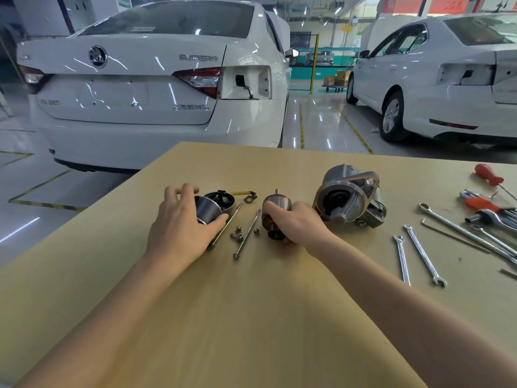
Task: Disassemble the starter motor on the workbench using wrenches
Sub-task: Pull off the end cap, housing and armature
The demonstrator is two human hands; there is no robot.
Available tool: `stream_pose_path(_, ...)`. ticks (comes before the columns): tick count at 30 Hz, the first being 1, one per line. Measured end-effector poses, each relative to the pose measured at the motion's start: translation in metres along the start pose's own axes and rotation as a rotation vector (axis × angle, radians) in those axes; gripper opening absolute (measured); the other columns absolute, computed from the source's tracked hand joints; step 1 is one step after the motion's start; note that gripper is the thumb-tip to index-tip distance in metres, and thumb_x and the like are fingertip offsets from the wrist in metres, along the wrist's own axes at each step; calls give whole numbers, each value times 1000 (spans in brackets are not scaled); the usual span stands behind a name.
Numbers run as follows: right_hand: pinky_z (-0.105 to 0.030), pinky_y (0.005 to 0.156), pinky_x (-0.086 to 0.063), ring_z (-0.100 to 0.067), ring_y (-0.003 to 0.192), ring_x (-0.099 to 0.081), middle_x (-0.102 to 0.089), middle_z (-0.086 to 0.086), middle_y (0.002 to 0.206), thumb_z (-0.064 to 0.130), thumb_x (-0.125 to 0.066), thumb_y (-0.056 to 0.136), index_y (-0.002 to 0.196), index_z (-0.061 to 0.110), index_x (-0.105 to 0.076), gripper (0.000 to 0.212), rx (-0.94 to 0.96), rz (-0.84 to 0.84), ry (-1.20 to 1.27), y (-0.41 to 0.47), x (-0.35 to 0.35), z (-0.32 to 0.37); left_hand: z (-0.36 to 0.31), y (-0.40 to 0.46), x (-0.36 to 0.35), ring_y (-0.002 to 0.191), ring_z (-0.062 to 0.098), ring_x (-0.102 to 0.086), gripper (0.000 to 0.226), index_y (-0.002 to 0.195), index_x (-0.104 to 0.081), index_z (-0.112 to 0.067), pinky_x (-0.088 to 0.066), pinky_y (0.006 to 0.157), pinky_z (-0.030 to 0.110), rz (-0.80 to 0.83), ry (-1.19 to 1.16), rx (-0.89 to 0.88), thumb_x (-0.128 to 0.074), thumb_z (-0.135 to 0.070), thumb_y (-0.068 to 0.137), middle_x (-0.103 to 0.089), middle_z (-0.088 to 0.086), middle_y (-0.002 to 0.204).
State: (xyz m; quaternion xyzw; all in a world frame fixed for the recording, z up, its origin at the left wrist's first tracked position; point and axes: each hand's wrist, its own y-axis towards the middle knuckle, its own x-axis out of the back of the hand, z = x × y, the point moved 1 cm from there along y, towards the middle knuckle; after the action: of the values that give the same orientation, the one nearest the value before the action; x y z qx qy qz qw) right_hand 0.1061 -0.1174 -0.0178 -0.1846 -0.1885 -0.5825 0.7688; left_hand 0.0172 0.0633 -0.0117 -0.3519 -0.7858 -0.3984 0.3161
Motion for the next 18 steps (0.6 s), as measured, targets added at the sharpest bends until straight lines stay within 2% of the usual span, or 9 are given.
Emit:
stream_pose_path(4, -34, 59, -51, -25, 56, -57, -54, -8, 63, 58, -44, 88, 65, 10, -49, 54, 24, 97, -272, 2, -1, 11, 1, -7, -3, 126, 26, -43, 78, 133, -44, -15, -39, 102, 35, 5, -69, -150, -83, -38, 69, -33, 5, 137)
stream_pose_path(7, -34, 58, -49, -24, 52, -55, -53, -7, 63, 58, -44, 89, 62, 11, -49, 54, 61, 117, -340, 0, -6, 13, 6, -11, -3, 136, 21, -33, 92, 138, -38, -17, -25, 109, 24, 72, -149, -191, -89, -32, 63, -27, 4, 144)
stream_pose_path(10, -30, 52, -39, -18, 55, -48, -49, -3, 65, 63, -42, 89, 62, 13, -47, 56, 137, 73, -417, 0, -11, 14, 10, -14, -4, 141, 13, -23, 96, 142, -33, -25, -17, 105, 16, 131, -179, -200, -88, -30, 63, -22, 1, 149)
stream_pose_path(12, -30, 53, -35, -15, 61, -47, -47, 2, 69, 69, -40, 87, 73, 14, -47, 57, 167, 42, -446, -1, -13, 15, 11, -15, -5, 134, 8, -29, 96, 141, -34, -27, -19, 102, 10, 138, -208, -215, -88, -27, 62, -26, -1, 146)
stream_pose_path(15, -34, 60, -37, -23, 76, -49, -47, 2, 80, 74, -42, 81, 96, 13, -45, 62, 183, -27, -481, -6, -18, 13, 11, -15, -7, 112, -7, -31, 95, 140, -36, -27, -15, 89, -8, 127, -228, -254, -89, -24, 60, -32, -5, 139)
stream_pose_path(18, -36, 64, -36, -26, 79, -46, -47, -1, 87, 72, -46, 80, 97, 15, -41, 60, 222, -80, -508, -9, -23, 10, 11, -15, -7, 110, -8, -30, 96, 139, -37, -24, -13, 87, -10, 114, -234, -261, -90, -24, 59, -33, -4, 138)
